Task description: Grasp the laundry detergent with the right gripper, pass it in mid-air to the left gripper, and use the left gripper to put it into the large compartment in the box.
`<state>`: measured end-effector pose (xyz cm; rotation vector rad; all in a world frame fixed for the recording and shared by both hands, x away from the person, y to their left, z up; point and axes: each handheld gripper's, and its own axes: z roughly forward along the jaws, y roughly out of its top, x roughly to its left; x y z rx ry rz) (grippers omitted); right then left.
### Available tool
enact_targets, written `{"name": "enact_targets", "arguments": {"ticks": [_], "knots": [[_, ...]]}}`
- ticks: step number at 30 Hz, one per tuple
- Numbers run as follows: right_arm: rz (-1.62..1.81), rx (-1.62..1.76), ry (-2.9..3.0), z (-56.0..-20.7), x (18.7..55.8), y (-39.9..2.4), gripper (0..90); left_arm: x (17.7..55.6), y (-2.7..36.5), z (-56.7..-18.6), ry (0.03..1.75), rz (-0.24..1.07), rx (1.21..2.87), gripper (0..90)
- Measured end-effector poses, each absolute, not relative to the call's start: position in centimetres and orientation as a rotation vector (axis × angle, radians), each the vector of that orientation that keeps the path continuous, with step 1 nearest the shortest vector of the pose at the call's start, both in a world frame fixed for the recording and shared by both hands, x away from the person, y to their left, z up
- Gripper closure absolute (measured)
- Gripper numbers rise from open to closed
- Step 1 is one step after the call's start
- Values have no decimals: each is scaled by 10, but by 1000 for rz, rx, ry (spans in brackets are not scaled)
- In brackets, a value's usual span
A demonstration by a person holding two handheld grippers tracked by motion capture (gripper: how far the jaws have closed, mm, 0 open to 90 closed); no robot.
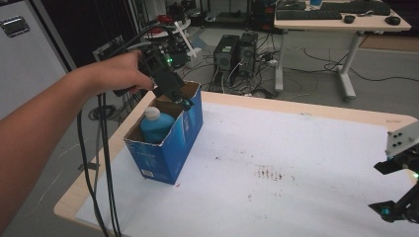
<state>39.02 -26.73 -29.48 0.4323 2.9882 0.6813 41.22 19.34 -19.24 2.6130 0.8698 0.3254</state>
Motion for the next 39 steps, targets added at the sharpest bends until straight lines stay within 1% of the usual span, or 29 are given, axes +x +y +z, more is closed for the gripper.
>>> {"name": "enact_targets", "arguments": {"ticks": [4,5,6,7,8,9,10,11,12,13,15,16,20,23,28,31,34,36,39], "knots": [[691,426,2982,-294,390,-267,12,416,181,-194,881,310,2578,226],[698,429,2976,-293,389,-267,12,417,173,-195,832,267,2581,225],[702,428,2974,-293,389,-268,12,417,173,-195,832,267,2581,225],[703,430,2973,-293,389,-269,12,417,162,-197,771,250,2602,225],[703,434,2970,-293,390,-269,12,417,162,-197,771,250,2602,225],[699,437,2969,-293,390,-270,12,416,152,-197,722,239,2610,225],[702,443,2966,-293,389,-271,12,416,152,-197,722,239,2610,204],[702,443,2966,-293,389,-271,12,417,145,-198,706,239,2610,204],[707,445,2964,-292,389,-272,12,417,140,-198,704,243,2605,117],[712,449,2957,-292,389,-273,12,417,136,-198,688,244,2599,99],[712,449,2957,-292,389,-273,12,418,132,-198,672,246,2599,98],[712,454,2953,-291,388,-275,12,418,119,-199,640,234,2614,44],[713,453,2952,-291,388,-275,12,419,108,-200,608,224,2616,41],[704,454,2954,-292,388,-273,12,420,95,-204,583,200,2610,15],[705,448,2955,-292,387,-270,12,417,79,-210,528,251,2650,16],[708,446,2956,-293,387,-268,12,415,71,-214,517,259,2663,16],[698,438,2960,-294,387,-266,12,414,66,-218,497,237,2671,16],[699,440,2961,-294,387,-265,12,411,59,-224,447,214,2681,16],[694,442,2964,-295,387,-264,12,410,52,-232,424,213,2713,16]]}}
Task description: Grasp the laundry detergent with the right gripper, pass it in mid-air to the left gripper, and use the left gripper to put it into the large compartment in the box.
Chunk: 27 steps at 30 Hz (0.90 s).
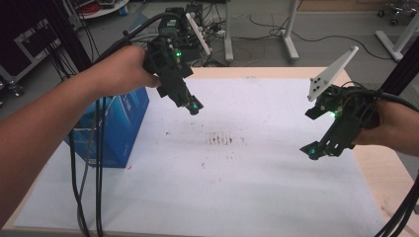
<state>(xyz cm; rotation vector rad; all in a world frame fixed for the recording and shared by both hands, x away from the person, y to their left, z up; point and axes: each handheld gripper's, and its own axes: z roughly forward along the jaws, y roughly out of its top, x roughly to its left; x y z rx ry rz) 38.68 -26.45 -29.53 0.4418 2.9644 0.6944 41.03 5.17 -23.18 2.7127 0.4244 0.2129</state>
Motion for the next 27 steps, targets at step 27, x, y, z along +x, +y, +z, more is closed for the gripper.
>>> {"name": "enact_targets", "arguments": {"ticks": [27], "knots": [[681,442,2987,-306,390,-259,12,409,27,-284,369,110,2797,16]]}}
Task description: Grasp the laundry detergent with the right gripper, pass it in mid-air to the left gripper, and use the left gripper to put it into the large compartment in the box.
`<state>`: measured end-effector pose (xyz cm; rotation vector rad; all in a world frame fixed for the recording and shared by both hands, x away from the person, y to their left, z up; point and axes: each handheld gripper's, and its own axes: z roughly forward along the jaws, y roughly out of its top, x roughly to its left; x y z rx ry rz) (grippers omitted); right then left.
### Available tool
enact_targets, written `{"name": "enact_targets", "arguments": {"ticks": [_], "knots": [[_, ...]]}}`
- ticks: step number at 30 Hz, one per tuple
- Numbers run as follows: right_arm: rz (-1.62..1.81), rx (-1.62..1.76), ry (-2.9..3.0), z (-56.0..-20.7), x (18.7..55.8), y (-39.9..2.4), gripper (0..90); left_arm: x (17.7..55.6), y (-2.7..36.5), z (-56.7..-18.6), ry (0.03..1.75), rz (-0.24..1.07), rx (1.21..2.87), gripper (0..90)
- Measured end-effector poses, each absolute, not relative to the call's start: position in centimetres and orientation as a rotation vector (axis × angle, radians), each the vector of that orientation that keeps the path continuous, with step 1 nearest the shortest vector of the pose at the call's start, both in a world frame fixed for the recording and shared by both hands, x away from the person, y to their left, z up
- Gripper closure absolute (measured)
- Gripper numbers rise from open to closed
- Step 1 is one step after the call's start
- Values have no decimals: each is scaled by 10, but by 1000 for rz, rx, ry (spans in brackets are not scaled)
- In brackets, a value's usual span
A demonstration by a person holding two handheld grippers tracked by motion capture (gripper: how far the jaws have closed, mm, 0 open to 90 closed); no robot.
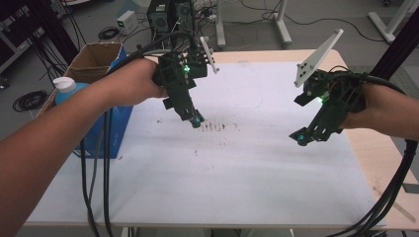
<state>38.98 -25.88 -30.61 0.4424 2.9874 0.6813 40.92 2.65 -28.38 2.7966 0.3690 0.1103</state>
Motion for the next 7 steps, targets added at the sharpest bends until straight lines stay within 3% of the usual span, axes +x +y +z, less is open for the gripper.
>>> {"name": "enact_targets", "arguments": {"ticks": [7], "knots": [[684,444,2986,-307,390,-258,12,410,27,-285,366,108,2803,16]]}}
